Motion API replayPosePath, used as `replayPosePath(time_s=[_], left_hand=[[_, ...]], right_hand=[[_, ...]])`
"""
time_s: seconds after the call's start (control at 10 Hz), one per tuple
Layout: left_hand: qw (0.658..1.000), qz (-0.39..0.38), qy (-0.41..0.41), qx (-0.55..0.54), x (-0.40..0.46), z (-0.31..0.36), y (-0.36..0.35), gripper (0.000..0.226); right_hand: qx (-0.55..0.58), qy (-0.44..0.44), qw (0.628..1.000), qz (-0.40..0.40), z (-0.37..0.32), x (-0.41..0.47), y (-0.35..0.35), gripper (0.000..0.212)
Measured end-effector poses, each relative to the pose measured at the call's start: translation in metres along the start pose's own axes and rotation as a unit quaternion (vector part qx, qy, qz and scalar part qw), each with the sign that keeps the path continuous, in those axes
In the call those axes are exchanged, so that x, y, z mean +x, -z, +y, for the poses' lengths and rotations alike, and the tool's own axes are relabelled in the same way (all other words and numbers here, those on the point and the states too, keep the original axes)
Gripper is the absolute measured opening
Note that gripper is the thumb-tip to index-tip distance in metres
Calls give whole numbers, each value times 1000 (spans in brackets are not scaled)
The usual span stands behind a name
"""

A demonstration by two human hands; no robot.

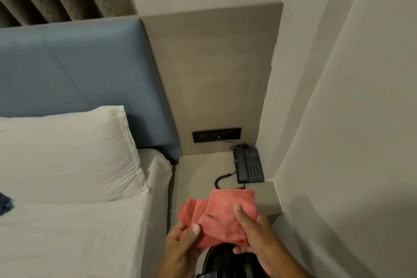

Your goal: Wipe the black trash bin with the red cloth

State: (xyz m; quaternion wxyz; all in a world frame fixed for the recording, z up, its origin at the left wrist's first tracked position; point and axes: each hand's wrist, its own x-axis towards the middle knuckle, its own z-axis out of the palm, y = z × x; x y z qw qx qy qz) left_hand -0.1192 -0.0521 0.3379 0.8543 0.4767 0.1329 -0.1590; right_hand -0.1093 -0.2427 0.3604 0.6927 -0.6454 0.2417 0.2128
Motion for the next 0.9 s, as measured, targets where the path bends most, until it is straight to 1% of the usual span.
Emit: replayPosePath(time_s=[0.1, 0.2, 0.3, 0.4, 0.5, 0.6, 0.7, 0.8, 0.9], left_hand=[[994, 100, 6, 30, 28, -10, 6, 46], [974, 199, 24, 109, 67, -27, 33, 37], [952, 236, 26, 191, 113, -48, 64, 28], [943, 209, 35, 256, 160, -71, 101, 33], [950, 135, 56, 277, 206, -92, 139, 51], [937, 76, 63, 336, 242, -110, 167, 54], [940, 51, 96, 325, 270, -132, 189, 55], [933, 39, 153, 322, 280, -139, 202, 53], [906, 60, 159, 388, 278, -119, 196, 57]], right_hand=[[-112, 3, 994, 12, 1, 40, -4, 40], [-152, -3, 988, 17, 20, 91, -10, 30], [-135, -12, 990, 24, 40, 143, -16, 42], [-168, -7, 985, 40, 73, 196, -28, 42], [-225, 11, 972, 73, 112, 252, -43, 31], [-210, 12, 975, 75, 147, 297, -59, 25], [-186, -37, 980, 56, 175, 331, -74, 47], [-184, -64, 980, 31, 188, 348, -81, 52], [-221, -52, 973, 49, 175, 345, -78, 48]])
